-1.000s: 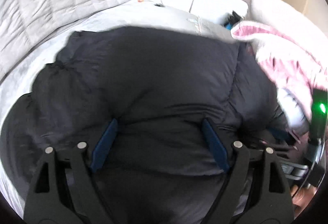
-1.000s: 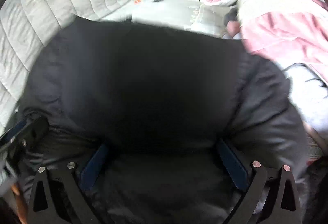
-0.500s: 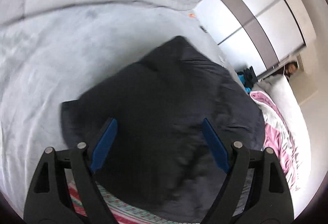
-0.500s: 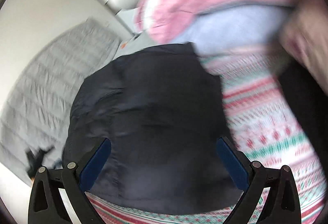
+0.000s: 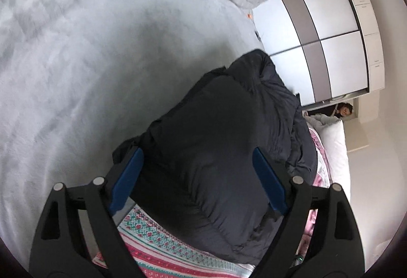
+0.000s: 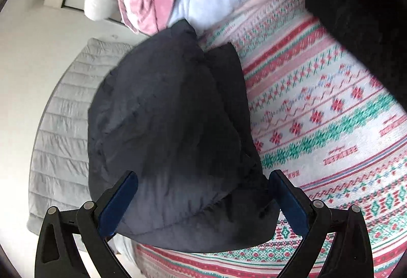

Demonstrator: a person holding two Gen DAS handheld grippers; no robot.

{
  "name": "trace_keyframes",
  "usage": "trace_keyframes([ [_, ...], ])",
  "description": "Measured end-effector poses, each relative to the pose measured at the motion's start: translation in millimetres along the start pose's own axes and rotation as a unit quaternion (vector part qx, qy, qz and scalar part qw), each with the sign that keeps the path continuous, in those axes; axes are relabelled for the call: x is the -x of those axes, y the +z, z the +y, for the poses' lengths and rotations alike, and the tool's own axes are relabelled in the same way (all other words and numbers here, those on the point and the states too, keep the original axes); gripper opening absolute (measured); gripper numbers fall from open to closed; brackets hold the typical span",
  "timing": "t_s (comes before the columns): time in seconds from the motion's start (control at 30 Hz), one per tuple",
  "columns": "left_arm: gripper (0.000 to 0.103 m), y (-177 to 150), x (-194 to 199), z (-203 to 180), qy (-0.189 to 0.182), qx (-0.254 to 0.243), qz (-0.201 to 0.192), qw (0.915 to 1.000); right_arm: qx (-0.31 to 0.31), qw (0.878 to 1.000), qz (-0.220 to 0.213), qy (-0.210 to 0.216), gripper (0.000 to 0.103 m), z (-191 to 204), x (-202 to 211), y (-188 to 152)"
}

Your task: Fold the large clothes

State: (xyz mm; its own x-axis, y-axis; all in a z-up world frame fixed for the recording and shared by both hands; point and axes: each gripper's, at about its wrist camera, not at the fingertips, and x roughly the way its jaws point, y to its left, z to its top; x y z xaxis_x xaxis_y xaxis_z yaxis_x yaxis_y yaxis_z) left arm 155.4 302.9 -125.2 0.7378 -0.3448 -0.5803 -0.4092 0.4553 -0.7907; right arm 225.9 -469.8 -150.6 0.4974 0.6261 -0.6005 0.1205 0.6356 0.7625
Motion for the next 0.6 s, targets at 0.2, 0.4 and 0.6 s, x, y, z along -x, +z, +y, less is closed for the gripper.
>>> trace_keyframes([
  [0.2, 0.091, 7.5, -11.5, 11.1, -0.003, 0.010, 0.021, 0.9997, 0.010, 0.999, 0.037, -0.006, 0.103, -13.3, -28.3, 12.7],
  [0.4, 0.098, 10.0, -36.7, 21.1, -0.032, 0.030, 0.059, 0.9973, -0.023, 0.997, 0.047, 0.059, 0.103, -23.4, -49.7, 19.9],
  [0.6, 0.100, 6.7, -52.6, 22.2, -0.047, 0.042, 0.078, 0.9950, -0.022, 0.996, 0.051, 0.067, 0.103, -17.2, -63.4, 18.6],
])
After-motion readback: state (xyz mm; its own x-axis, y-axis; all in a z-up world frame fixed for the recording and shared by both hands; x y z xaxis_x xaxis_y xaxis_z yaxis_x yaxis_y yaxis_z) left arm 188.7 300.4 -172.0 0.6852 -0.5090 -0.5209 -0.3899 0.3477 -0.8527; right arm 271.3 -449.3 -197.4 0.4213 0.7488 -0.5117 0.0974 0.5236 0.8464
